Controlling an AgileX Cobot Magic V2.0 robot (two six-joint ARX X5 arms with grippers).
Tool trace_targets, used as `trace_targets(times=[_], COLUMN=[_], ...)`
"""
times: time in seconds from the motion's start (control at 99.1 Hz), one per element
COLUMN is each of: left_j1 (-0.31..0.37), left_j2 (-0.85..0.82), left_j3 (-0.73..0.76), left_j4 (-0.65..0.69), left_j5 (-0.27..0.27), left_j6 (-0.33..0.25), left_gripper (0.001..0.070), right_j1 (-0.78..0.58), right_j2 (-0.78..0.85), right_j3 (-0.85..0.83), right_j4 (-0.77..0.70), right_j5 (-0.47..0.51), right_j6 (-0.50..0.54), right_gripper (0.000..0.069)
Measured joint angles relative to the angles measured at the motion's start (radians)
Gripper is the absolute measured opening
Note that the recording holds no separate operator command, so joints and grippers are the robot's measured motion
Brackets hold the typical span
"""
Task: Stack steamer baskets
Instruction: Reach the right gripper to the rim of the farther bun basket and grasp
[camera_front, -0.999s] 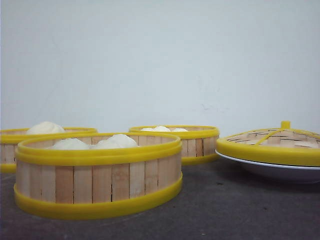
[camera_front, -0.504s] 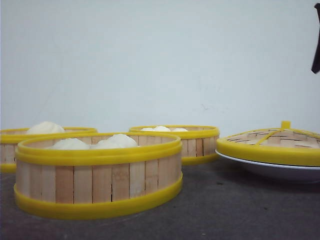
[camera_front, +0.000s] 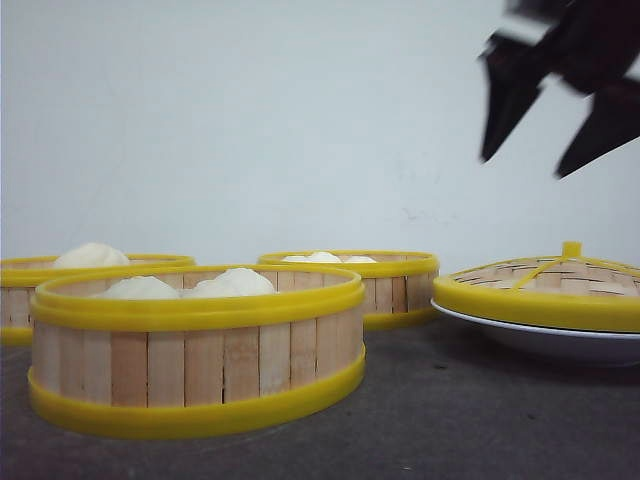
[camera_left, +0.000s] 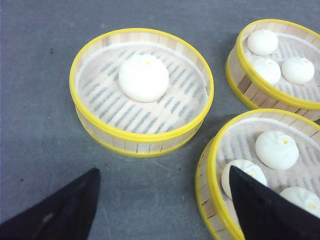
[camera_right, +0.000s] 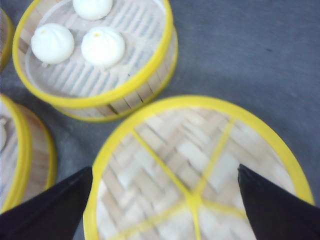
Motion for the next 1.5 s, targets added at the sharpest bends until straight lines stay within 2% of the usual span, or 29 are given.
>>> trace_targets(times=[0.303, 0.595, 0.656, 0.807, 1.079, 1.342, 1.503], left_j1=[0.0, 0.0, 0.0, 0.0, 0.0, 0.0, 0.0], left_j2=[0.0, 0.0, 0.0, 0.0, 0.0, 0.0, 0.0], left_j3=[0.0, 0.0, 0.0, 0.0, 0.0, 0.0, 0.0], left_j4=[0.0, -0.001, 0.0, 0.0, 0.0, 0.0, 0.0], left_j5=[0.0, 0.0, 0.0, 0.0, 0.0, 0.0, 0.0], left_j6=[0.0, 0.0, 0.0, 0.0, 0.0, 0.0, 0.0], left_gripper=[0.05, 0.05, 0.05, 0.05, 0.05, 0.05, 0.05], right_j1=[0.025, 0.033, 0.034, 0.038, 0.039, 0.055, 0.058], right_j2=[0.402, 0.67, 0.703, 0.749, 0.774, 0.779, 0.78], right_j3=[0.329, 0.603, 0.631, 0.646, 0.648, 0.652, 0.715], right_j4=[-0.004, -0.069, -0.072, -0.068, -0.003, 0.04, -0.005], right_j5=[0.002, 0.053, 0.055, 0.056, 0.064, 0.074, 0.058], right_j6=[0.0, 0.0, 0.0, 0.004, 0.064, 0.125, 0.171], right_gripper=[0.0555, 0.0537, 0.049, 0.0286, 0.0043, 0.0023, 0.0022])
